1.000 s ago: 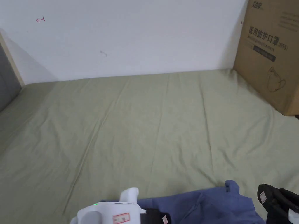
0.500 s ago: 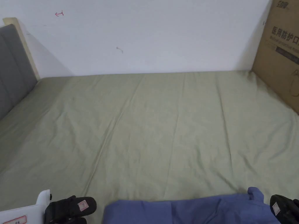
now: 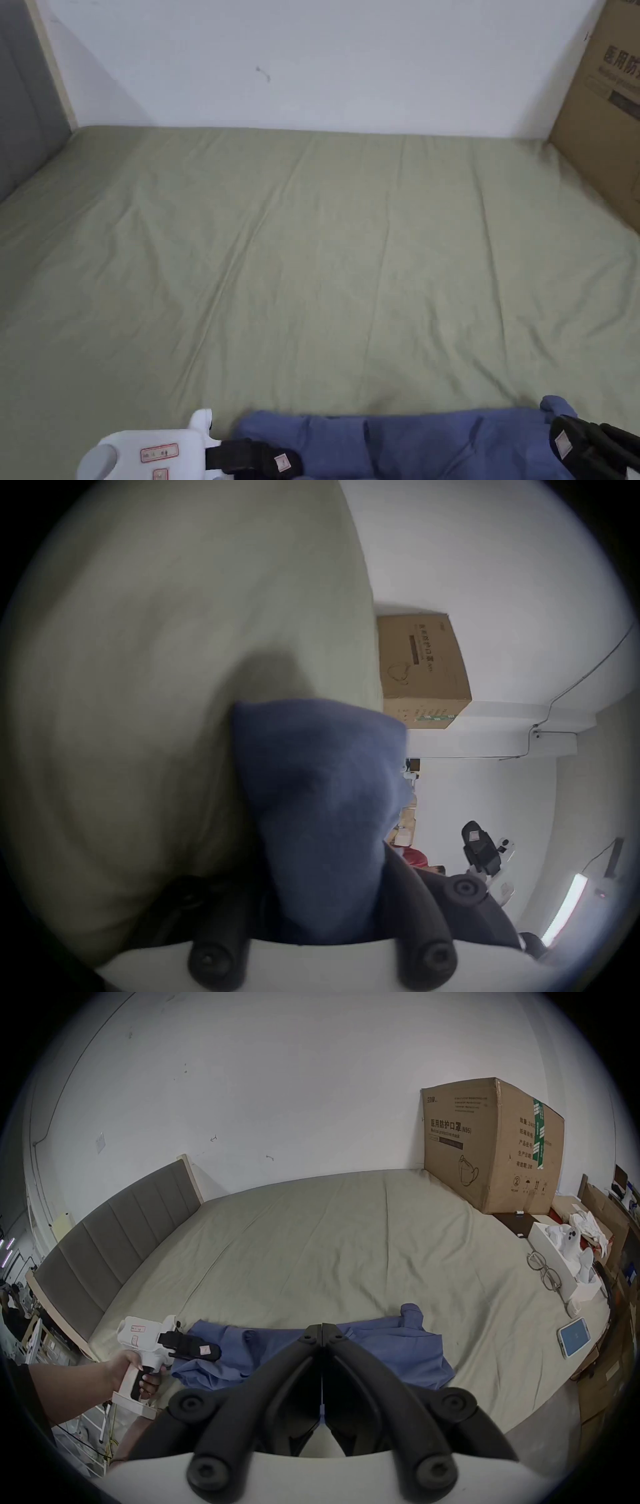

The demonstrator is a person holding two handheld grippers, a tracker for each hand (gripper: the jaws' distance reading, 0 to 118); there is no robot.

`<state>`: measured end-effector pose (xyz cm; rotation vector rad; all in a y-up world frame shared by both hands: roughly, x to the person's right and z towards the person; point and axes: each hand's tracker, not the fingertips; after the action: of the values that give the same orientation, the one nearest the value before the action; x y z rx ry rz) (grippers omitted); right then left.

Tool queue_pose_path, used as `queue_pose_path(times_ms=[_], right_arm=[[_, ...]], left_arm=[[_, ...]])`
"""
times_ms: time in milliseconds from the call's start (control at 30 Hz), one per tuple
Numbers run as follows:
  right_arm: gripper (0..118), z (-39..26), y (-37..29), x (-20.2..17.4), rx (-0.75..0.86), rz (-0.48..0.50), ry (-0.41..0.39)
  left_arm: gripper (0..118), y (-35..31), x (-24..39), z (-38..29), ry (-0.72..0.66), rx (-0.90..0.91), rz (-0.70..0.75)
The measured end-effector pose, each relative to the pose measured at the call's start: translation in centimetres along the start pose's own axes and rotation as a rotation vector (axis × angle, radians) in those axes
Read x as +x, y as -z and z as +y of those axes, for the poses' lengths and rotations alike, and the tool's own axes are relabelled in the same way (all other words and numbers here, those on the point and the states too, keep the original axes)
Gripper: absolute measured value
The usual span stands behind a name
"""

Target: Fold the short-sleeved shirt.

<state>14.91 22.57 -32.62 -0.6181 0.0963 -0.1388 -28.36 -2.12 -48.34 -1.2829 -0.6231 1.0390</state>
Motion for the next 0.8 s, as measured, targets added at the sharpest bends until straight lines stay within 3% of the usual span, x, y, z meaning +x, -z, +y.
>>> queue_pose_path(times_ms=[33, 67, 200, 300, 400, 467, 633, 800], right_arm=[[0, 0.0, -0.1, 0.0, -0.002, 0.002, 0.004], [0, 0.0, -0.1, 0.0, -0.002, 0.003, 0.006], [0, -0.2, -0.6, 0.5, 0.018, 0.017, 0.0], [0, -0.4, -0.9, 1.2, 0.044, 0.027, 0.011], [0, -0.8, -1.2, 2.2, 0.047, 0.053, 0.052], [0, -1.3, -1.5, 3.0, 0.05, 0.056, 0.066], [0, -1.9, -2.4, 5.1, 0.058, 0.038, 0.11], [0, -1.8, -3.7, 7.1, 0.076, 0.005, 0.144]], left_arm=[[9, 0.2, 2.4, 0.0, 0.063, 0.041, -0.138], [9, 0.2, 3.9, -0.1, 0.161, 0.023, 0.013], [9, -3.4, 9.2, -2.4, 0.301, 0.06, 0.216], [8, -8.1, 12.6, -4.0, 0.44, 0.15, 0.448], [8, -10.9, 15.8, -5.6, 0.61, 0.199, 0.836], [8, -11.3, 17.1, -6.7, 0.706, 0.184, 0.95], [8, -7.1, 19.9, -7.3, 0.494, 0.146, 0.578], [9, 4.2, 23.3, -6.7, 0.507, 0.054, 0.484]])
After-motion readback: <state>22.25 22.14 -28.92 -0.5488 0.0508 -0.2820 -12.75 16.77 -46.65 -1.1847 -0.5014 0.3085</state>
